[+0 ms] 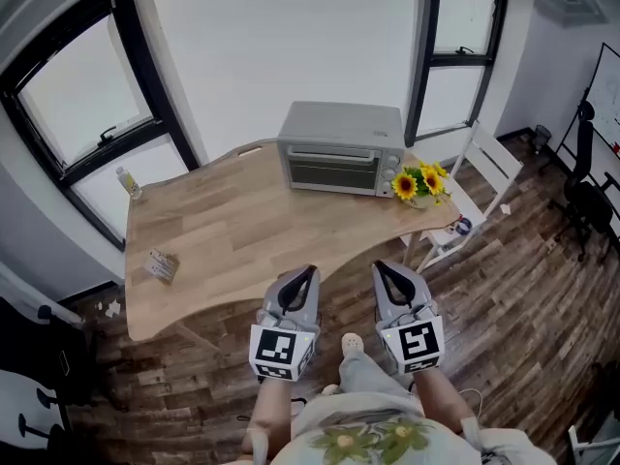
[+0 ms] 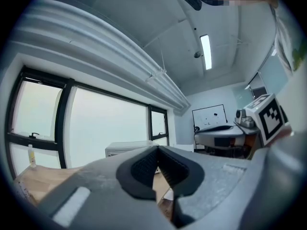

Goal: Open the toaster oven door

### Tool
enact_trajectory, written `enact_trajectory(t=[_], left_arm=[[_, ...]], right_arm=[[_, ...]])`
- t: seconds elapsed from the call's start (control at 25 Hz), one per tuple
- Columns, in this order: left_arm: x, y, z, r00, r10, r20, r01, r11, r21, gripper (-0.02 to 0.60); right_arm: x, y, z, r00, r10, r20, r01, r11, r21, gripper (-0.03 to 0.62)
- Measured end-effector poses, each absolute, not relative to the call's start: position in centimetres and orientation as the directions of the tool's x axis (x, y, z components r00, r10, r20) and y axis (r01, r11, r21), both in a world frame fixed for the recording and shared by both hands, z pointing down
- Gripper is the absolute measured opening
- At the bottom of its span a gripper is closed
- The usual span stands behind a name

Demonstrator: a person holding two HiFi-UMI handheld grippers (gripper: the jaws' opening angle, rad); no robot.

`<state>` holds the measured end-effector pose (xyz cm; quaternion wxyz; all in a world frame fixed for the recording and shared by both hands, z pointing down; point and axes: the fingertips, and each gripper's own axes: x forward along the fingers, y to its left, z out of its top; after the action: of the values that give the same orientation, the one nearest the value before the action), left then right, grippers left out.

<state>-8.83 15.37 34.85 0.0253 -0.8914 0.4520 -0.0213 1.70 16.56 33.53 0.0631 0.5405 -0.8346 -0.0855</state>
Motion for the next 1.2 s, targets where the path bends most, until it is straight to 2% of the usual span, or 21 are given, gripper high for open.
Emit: enact_trajectory(t=[0.16,0.2,0.36,0.56,0.72,0.96,1.2], left_arm=[[-9.1,12.7,34.8,0.592,-0.806,0.024,-0.802,-0.591,-0.091,0.005],[-9.1,12.0,34.7,0.596,-0.803,0.024,-0.798,-0.596,-0.093,0.024],[-8.6,9.5,34.4,0.631,-0.776,0.019,-0.770,-0.629,-0.105,0.101],[-8.5,6.3,33.9,0.631,-0.776,-0.001,-0.768,-0.625,-0.139,0.260],[-8.4,3.8,34.2,0.621,-0.783,0.039,-0.766,-0.616,-0.184,0.285],[-8.0,0.2,35.3,0.625,-0.774,0.104,-0.718,-0.622,-0.311,0.287],[-7.1,-2.9,36.5,0.625,-0.767,0.144,-0.705,-0.634,-0.316,0.287]], right_arm=[[1.9,14.0,33.9,-0.409,-0.912,0.031,-0.882,0.403,0.245,0.021],[2.0,13.4,34.0,-0.415,-0.909,0.039,-0.877,0.411,0.248,0.023],[2.2,10.7,34.4,-0.427,-0.902,0.067,-0.860,0.428,0.280,0.111],[2.7,7.6,34.7,-0.423,-0.901,0.098,-0.834,0.430,0.347,0.153],[3.1,5.1,35.2,-0.421,-0.898,0.131,-0.824,0.439,0.359,0.173],[4.0,1.4,35.8,-0.423,-0.894,0.146,-0.822,0.447,0.353,0.175],[5.4,-1.8,37.3,-0.425,-0.889,0.170,-0.815,0.458,0.355,0.175]])
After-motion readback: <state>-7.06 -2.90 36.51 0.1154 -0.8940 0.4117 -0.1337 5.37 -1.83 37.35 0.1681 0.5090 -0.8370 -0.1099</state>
